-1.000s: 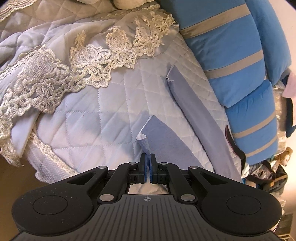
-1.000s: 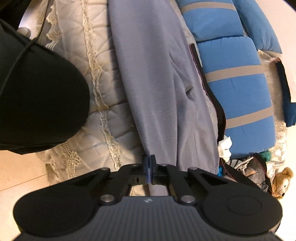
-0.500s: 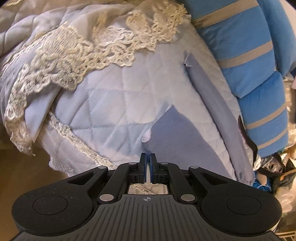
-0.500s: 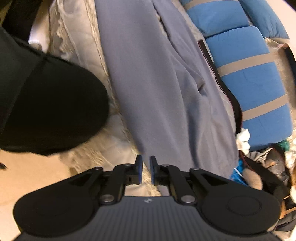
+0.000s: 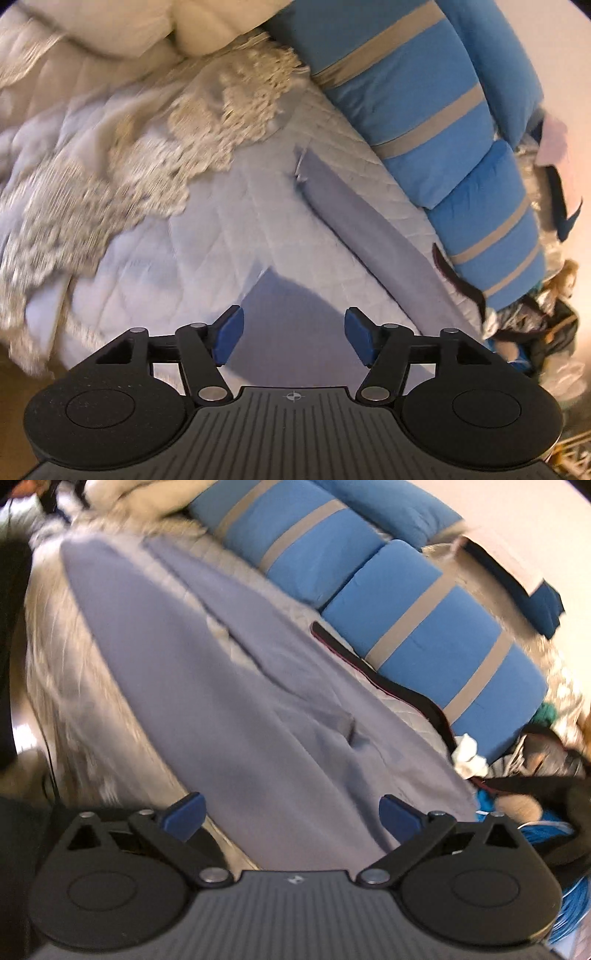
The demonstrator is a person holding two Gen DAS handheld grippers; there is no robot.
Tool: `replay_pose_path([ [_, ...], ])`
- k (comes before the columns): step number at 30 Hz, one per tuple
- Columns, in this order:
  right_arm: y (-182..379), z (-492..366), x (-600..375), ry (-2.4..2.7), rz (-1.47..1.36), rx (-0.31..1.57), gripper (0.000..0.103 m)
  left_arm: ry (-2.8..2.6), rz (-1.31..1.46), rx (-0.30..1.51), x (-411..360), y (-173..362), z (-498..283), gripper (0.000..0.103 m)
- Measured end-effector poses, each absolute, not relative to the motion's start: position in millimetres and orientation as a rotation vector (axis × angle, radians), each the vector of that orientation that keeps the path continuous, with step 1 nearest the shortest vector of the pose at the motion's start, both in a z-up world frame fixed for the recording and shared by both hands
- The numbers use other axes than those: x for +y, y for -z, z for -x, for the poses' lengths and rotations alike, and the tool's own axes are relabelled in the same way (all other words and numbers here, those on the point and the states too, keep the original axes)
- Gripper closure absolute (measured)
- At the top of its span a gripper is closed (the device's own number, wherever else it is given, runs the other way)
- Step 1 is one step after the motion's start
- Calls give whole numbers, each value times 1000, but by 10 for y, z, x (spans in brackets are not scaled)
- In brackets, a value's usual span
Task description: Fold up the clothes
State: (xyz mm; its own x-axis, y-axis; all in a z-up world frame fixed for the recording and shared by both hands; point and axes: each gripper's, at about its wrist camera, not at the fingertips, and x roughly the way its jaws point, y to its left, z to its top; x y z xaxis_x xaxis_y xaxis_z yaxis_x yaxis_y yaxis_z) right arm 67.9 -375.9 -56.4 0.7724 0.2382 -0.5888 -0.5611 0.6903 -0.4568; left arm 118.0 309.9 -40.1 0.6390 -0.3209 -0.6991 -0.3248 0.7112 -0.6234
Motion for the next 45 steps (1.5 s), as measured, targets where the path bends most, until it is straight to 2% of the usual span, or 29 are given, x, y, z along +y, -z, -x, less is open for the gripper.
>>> replay_pose_path([
  [10,579,-456,-3216,-608,508,536,0,-42,719,952,2957,569,-1696,46],
  [12,605,-385,-3152,-626,508,539,0,-26,683,952,2893,569,-1726,64],
  [13,619,-361,-3127,-633,506,543,0,-17,659,955,2859,568,-1737,83],
  [14,632,-349,-3113,-637,498,548,0,-10,635,959,2829,569,-1740,97],
  [15,645,-340,-3103,-639,489,554,0,-3,611,963,2799,569,-1743,100],
  [29,725,-428,-3094,-613,425,601,0,64,327,633,2671,175,-1069,101],
  [39,633,-601,-2905,-622,371,577,0,-4,368,693,2661,288,-1325,101],
  [45,408,-1131,-2933,-607,393,521,2,-30,393,733,2670,387,-1423,101],
])
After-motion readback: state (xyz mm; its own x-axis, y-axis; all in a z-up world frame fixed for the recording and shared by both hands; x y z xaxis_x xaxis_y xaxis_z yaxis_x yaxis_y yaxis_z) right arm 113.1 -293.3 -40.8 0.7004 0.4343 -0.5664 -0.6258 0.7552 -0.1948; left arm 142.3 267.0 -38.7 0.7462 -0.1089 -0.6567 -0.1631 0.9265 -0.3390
